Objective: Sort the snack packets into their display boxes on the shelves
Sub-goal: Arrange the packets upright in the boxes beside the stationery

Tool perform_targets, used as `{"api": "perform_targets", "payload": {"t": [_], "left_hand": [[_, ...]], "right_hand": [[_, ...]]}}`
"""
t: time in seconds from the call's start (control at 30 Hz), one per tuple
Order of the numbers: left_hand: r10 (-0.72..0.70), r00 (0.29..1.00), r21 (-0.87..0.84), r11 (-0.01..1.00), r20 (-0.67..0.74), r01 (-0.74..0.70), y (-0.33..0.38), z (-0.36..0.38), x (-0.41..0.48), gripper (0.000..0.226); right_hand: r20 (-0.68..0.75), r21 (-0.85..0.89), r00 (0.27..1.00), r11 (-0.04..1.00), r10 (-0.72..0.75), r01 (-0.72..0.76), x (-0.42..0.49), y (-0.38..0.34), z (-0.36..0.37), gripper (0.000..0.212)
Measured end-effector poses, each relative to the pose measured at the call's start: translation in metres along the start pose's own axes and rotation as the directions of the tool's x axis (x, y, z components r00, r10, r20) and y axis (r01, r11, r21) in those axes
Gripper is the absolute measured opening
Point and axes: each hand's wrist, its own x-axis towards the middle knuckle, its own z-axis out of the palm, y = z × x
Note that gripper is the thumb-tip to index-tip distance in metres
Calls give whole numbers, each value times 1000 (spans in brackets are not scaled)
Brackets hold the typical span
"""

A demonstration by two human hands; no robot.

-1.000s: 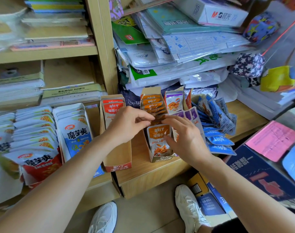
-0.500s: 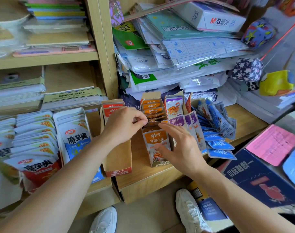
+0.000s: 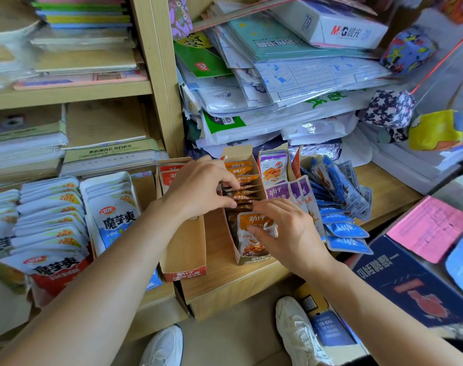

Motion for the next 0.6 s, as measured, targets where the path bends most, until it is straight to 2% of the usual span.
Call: {"api": "perform_targets", "payload": {"t": [0.13, 0.27, 0.37, 0.5, 0.6], "left_hand": [[74, 995, 33, 997, -74, -72, 3, 1, 4, 23], [88, 987, 1, 996, -137, -89, 8, 2, 4, 16], [91, 994, -37, 995, -53, -94, 5, 4, 4, 25], [87, 987, -128, 989, 133, -70, -5, -4, 6, 18], [95, 967, -167, 984, 235, -56, -9, -12, 7, 36]], "right_hand": [[4, 5, 1000, 1000, -2, 2, 1, -2, -2, 31], [-4, 4, 1000, 1000, -7, 7, 1, -2, -2, 32], [-3, 6, 1000, 1000, -12, 12, 0, -2, -4, 33], [5, 6, 1000, 1000, -26, 26, -1, -2, -5, 33], [3, -10, 999, 999, -44, 44, -4, -2, -6, 33]]}}
